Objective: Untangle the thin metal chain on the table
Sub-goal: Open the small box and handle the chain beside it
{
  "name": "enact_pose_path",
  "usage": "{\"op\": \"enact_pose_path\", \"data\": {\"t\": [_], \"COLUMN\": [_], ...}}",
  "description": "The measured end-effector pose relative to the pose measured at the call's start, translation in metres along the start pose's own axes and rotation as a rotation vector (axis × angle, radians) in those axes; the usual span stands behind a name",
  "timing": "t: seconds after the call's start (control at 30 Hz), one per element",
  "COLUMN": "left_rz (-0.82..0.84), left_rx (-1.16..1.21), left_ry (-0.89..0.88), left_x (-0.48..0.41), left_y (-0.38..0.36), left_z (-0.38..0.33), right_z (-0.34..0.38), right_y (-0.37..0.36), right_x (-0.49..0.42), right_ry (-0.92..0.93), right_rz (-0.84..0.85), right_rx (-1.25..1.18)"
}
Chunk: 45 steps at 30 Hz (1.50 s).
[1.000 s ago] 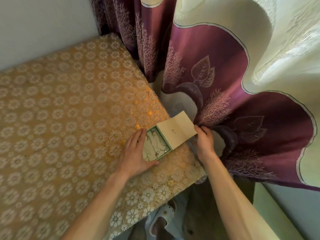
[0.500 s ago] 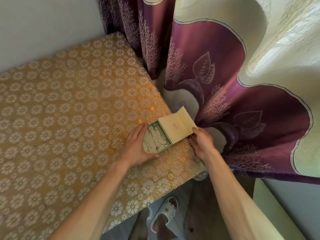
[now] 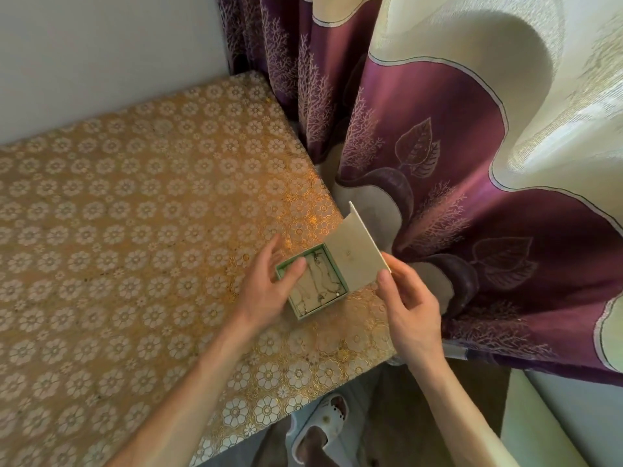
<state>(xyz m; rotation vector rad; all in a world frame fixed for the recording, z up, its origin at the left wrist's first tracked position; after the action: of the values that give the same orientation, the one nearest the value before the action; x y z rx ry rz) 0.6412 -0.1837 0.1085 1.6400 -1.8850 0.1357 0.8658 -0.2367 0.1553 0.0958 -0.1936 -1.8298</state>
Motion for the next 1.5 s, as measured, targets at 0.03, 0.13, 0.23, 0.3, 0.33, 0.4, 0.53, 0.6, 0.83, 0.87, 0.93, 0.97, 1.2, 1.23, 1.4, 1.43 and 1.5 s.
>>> {"op": "enact_pose_path", "data": {"t": [0.03,0.13,0.23,0.3,0.33,0.4,0.53,0.6,0.83,0.87,0.93,0.97,1.2,1.23,1.4,1.43,1.5], "left_rz": [-0.008,-0.02,-0.024,-0.074,-0.108,-0.19,-0.268,-0.29,-0.31,-0.304,-0.301,-0.302,-0.319,-0.305,-0.235,-0.229,-0.24], "left_rx": [0.178,0.45,0.461,0.402,0.38,0.325,0.241,0.255,0.218,0.216,0.205,0.194,0.11,0.113,0.209,0.228,0.265], "left_ry": [0.036,0.138,0.202,0.219,0.223,0.237,0.249,0.266,0.344,0.353,0.359,0.357,0.279,0.271,0.249,0.259,0.268], "left_x": [0.01,0.034,0.051,0.051,0.048,0.042,0.034,0.031,0.014,0.012,0.008,0.008,0.013,0.011,0.003,0.003,0.002], "left_y": [0.007,0.023,0.027,0.028,0.029,0.033,0.034,0.034,0.03,0.029,0.026,0.026,0.007,0.002,-0.019,-0.021,-0.023], "left_z": [-0.005,-0.006,-0.008,-0.003,0.002,0.014,0.038,0.054,0.093,0.096,0.103,0.104,0.09,0.088,0.083,0.083,0.084], "right_z": [0.003,0.006,0.008,0.006,0.003,-0.003,-0.015,-0.031,-0.08,-0.083,-0.087,-0.089,-0.089,-0.089,-0.088,-0.088,-0.089], "right_y": [-0.006,-0.027,-0.049,-0.061,-0.066,-0.074,-0.078,-0.078,-0.082,-0.083,-0.085,-0.085,-0.085,-0.085,-0.084,-0.084,-0.084], "right_x": [0.005,0.018,0.029,0.034,0.036,0.037,0.025,0.015,0.008,0.009,0.011,0.011,0.011,0.011,0.011,0.01,0.009], "right_ry": [0.028,0.132,0.25,0.304,0.313,0.312,0.251,0.16,-0.004,-0.004,-0.006,-0.005,0.051,0.054,0.077,0.079,0.076], "right_rz": [0.059,0.205,0.286,0.342,0.378,0.437,0.432,0.456,0.602,0.593,0.58,0.574,0.552,0.551,0.562,0.562,0.564], "right_rx": [0.054,0.234,0.411,0.505,0.541,0.585,0.627,0.741,0.851,0.829,0.799,0.787,0.775,0.78,0.81,0.808,0.795]}}
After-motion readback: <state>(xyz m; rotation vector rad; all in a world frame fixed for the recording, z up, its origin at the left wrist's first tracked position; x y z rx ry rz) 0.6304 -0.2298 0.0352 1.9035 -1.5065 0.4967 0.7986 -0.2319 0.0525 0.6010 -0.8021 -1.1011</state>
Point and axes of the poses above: each hand's wrist, its own x-axis away from the middle knuckle, its own y-axis out of the back of the hand, z = x × y, the point moved 7 cm from there along -x, towards the middle knuckle, and after that the axes turned 9 degrees about y, right-handed, at the moved point
